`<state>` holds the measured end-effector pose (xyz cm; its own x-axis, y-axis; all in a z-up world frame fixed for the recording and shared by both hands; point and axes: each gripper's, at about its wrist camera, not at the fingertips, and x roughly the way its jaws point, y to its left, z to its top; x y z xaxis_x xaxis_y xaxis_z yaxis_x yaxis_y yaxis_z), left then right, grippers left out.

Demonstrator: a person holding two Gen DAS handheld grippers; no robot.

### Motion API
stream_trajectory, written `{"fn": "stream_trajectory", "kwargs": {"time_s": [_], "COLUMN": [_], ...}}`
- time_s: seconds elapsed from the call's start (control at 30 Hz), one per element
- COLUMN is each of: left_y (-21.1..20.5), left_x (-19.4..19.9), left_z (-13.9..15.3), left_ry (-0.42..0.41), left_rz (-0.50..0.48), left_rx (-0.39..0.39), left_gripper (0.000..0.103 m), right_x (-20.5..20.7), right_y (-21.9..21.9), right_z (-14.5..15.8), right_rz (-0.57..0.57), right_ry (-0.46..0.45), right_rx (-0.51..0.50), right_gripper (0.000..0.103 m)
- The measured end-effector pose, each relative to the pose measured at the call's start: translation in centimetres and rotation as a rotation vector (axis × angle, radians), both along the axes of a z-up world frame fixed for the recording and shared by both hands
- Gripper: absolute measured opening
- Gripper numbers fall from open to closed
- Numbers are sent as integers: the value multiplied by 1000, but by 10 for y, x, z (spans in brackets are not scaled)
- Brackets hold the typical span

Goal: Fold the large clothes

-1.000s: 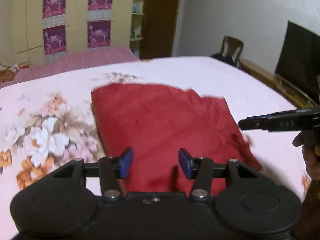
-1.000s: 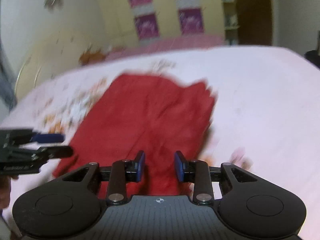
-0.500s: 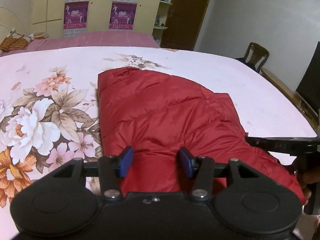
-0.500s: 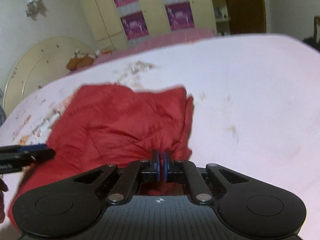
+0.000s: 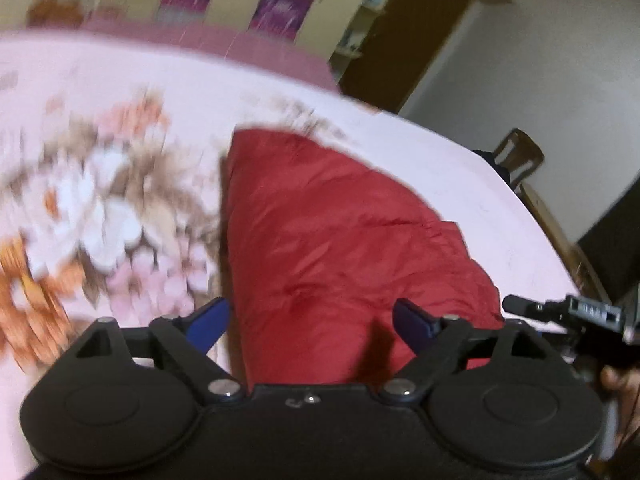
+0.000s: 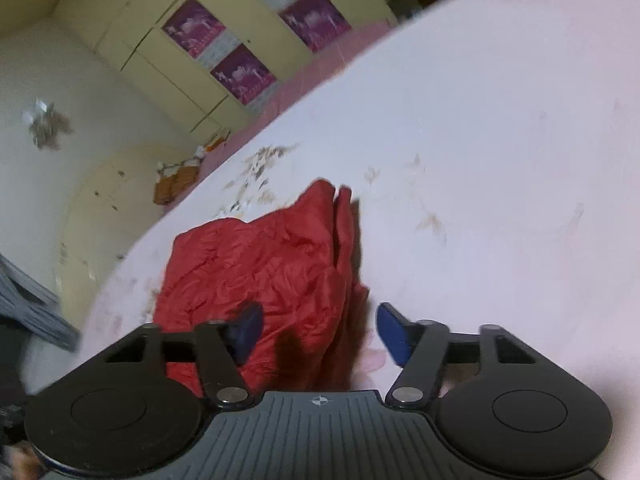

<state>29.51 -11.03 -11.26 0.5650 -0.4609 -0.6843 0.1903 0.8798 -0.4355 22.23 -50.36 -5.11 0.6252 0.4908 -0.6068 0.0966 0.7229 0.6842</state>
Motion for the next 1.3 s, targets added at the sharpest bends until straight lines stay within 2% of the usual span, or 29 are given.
{"fn": "stream_trajectory", "kwargs": {"time_s": [0.03,0.13,0.23,0.5,0.73,0.77,0.8,0.9,1.07,1.3], "left_y": [4,12,12,7,-1,-3,-5,-10,-15,-9], "left_x": [4,7,8,8,14,14,13,10,3,-1], "left_z": [-8,-21,-25,-24,-24,-23,-21,-13,1,19], "left_ry": [34,79,81,76,70,64,57,26,-18,-81], "left_rz": [8,33,34,26,12,8,4,-15,-31,-66], "left_rx": [-39,-122,-129,-117,-78,-68,-59,-14,48,69], "left_gripper": [84,83,78,78,75,73,71,63,56,55], "right_x": [2,10,13,22,26,28,30,29,21,11], "right_y": [-2,-5,-5,2,5,10,12,14,17,27], "right_z": [-3,-18,-22,-22,-28,-28,-29,-29,-16,6], "right_rz": [2,14,27,88,94,98,106,106,98,87], "right_ry": [10,56,54,49,51,48,50,39,3,-46], "right_rx": [17,52,56,47,93,92,100,118,94,75], "right_gripper": [61,61,61,56,56,53,42,26,21,20]}}
